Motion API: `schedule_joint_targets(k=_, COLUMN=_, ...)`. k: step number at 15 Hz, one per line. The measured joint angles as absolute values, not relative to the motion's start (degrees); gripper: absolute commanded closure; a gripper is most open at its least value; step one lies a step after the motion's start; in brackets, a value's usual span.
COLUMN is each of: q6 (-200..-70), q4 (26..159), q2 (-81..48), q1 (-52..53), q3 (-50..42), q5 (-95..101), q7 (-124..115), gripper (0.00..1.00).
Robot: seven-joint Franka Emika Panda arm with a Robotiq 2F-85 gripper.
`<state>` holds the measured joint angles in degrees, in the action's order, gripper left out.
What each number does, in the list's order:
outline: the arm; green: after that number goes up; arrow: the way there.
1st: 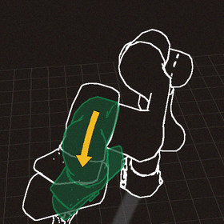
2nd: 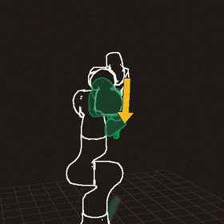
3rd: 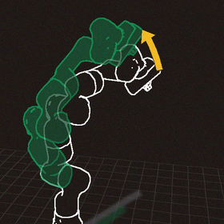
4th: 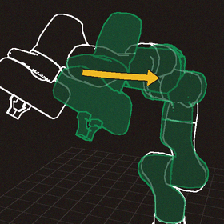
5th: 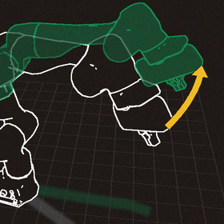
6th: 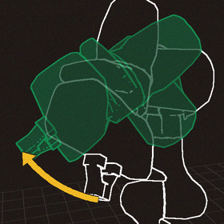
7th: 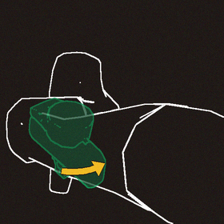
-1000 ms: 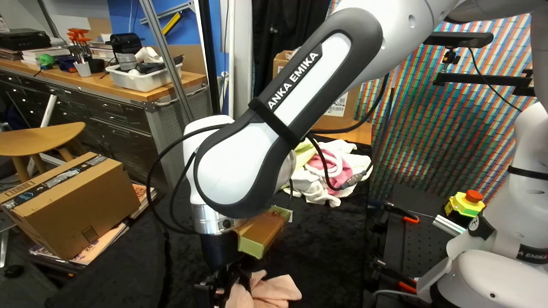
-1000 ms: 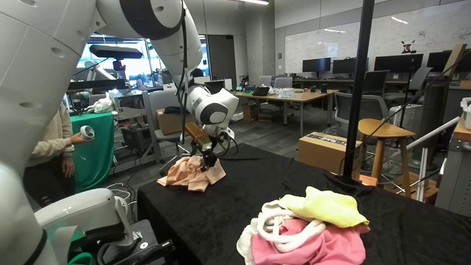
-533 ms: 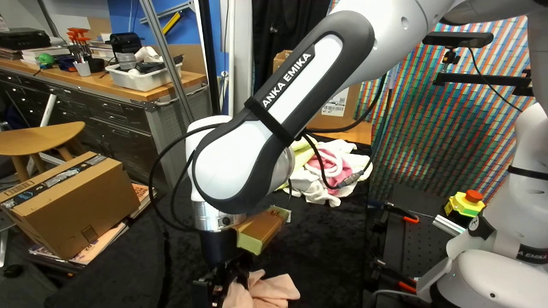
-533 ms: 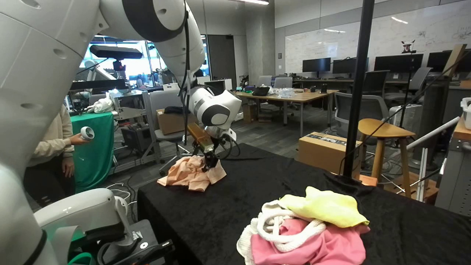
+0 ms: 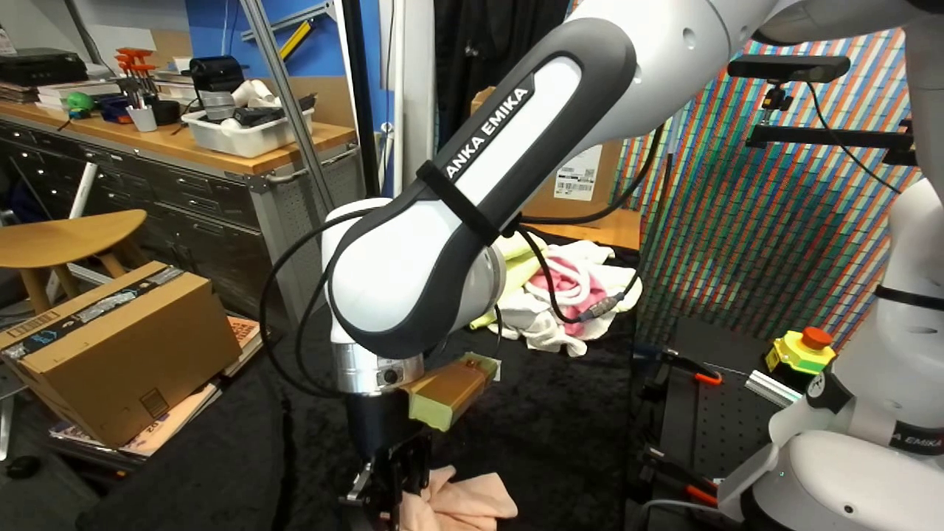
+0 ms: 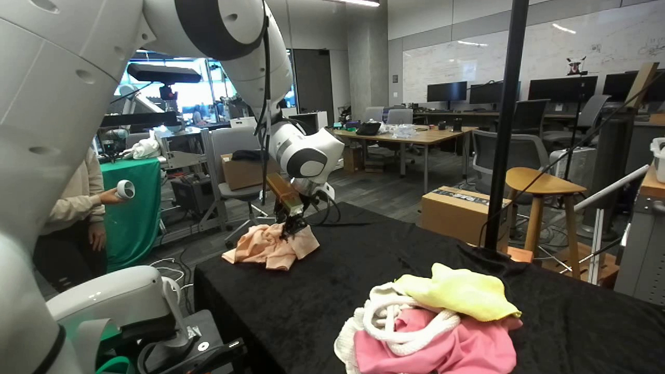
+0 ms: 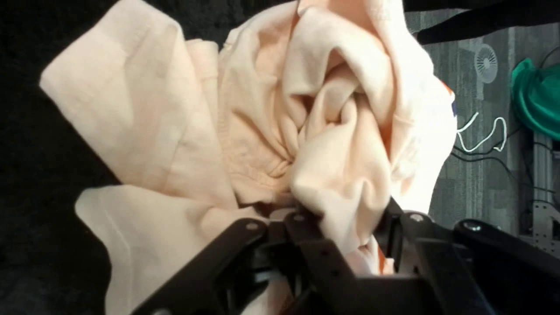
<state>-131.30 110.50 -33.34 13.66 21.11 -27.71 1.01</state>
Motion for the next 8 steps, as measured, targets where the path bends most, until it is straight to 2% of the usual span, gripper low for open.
schedule_joint_targets(k=2, q6=-129.3, q4=110.0, q2=-33.5, q1=12.9, q3=21.3, q5=-29.2, q7=2.6, gripper=1.00)
schedule_joint_targets(k=5, q6=-125.1, q4=109.0, q2=-33.6, q1=11.1, q3=21.6, q5=-32.1, q7=5.9, gripper=0.95)
schedule_joint_targets(k=8, q6=-120.3, q4=107.5, q2=-33.5, q1=8.7, q3=21.6, q5=-36.2, q7=10.0, gripper=0.96)
